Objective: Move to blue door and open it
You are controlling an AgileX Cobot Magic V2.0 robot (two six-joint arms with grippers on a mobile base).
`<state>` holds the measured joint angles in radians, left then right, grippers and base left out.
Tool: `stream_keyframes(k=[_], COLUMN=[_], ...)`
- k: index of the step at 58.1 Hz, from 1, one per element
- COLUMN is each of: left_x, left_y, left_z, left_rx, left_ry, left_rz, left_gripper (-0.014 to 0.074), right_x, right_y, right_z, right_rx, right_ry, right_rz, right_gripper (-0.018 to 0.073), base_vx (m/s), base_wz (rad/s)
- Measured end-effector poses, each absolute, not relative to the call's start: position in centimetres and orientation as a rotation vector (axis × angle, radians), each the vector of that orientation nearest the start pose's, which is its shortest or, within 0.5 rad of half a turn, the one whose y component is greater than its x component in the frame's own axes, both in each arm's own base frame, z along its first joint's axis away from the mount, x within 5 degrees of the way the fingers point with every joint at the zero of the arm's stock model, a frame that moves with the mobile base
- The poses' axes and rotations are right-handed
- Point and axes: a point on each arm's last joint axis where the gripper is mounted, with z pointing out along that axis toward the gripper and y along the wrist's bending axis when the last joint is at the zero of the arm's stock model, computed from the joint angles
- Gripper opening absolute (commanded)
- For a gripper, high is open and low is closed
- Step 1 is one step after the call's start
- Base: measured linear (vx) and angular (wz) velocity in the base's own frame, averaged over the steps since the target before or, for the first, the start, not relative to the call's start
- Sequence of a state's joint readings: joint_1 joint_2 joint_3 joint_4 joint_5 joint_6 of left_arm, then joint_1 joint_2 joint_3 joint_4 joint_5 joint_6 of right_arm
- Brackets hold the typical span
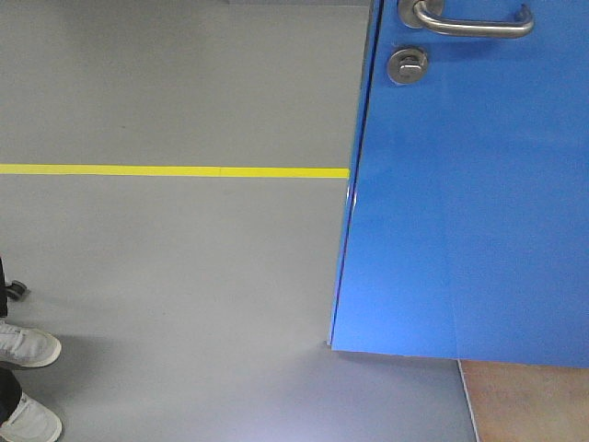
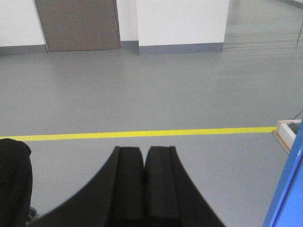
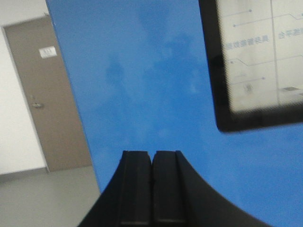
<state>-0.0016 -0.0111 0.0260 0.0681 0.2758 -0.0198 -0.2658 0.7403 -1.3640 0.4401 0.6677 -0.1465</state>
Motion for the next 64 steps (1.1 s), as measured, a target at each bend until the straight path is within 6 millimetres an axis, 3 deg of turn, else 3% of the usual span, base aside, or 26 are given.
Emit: stream_keyframes(k=[16, 27, 35, 64], left_x=[5.5, 5.5, 5.5, 5.5], left_y=[0.2, 0.2, 0.2, 0.2], left_z=[18.0, 18.0, 18.0, 18.0], left_rx=[0.029, 0.029, 0.029, 0.029], left_ry=[1.774, 1.774, 1.774, 1.774], left_rz=[0.048, 0.048, 0.048, 0.048], left_gripper=[0.0073, 0.0073, 0.0073, 0.0073], right_x=[4.9, 3.2, 2.6, 3.0], right_y=[0.7, 1.1, 1.2, 0.5], right_z=[42.5, 37.7, 36.5, 36.2], right_rx=[0.065, 0.030, 0.029, 0.123], right_ry=[1.505, 1.497, 1.491, 1.513], right_rz=[-0.010, -0.066, -0.067, -0.066], right_gripper=[0.0012, 0.0012, 0.0012, 0.0012], base_vx=[0.00, 0.00, 0.00, 0.00], base_wz=[0.00, 0.00, 0.00, 0.00])
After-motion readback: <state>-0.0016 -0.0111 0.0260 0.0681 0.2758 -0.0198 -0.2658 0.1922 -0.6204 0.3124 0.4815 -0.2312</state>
